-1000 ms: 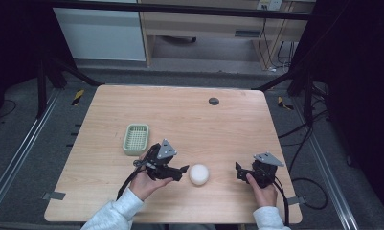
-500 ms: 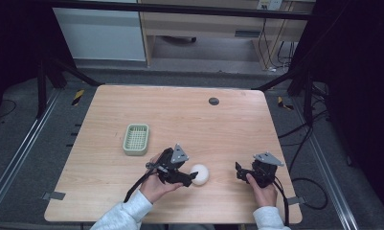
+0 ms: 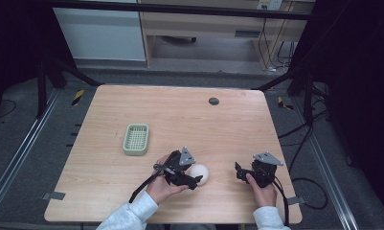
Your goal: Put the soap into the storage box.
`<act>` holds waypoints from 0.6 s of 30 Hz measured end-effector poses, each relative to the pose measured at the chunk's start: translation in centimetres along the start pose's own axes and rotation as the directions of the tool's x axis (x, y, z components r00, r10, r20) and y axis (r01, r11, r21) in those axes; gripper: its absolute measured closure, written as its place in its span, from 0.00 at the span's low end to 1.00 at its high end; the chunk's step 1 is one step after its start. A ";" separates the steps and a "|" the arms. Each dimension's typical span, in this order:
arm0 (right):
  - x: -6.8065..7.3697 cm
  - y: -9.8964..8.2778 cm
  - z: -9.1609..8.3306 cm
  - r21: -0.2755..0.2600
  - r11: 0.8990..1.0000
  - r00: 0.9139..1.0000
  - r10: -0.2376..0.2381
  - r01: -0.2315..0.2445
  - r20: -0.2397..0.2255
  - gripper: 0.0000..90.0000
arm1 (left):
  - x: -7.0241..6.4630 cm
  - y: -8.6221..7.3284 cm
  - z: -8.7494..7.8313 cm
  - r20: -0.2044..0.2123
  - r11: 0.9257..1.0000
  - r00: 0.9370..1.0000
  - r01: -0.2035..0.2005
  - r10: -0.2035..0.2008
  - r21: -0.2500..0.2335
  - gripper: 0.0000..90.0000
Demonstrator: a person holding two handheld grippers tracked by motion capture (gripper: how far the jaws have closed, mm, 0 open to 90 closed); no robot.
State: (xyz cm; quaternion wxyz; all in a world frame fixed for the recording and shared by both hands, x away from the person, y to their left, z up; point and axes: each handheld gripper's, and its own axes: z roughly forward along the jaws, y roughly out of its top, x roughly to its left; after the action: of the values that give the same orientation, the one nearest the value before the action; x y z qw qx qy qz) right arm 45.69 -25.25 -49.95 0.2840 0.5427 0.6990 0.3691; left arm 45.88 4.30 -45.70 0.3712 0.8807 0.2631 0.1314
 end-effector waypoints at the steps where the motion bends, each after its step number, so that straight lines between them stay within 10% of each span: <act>1: 0.0 0.0 0.0 -0.001 1.000 1.000 0.001 -0.001 0.000 0.04 | 0.0 0.0 0.1 -0.001 1.000 1.000 -0.002 0.002 0.005 0.19; 18: 0.0 0.0 0.1 0.006 1.000 1.000 -0.004 0.004 -0.005 0.04 | -0.6 0.0 1.7 0.009 0.998 0.999 -0.031 0.031 0.050 0.16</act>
State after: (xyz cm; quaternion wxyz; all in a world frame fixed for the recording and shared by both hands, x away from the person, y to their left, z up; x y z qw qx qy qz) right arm 45.77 -25.19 -50.01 0.2815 0.5412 0.7018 0.3679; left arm 46.10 2.94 -46.92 0.3481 0.8943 0.2511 0.1269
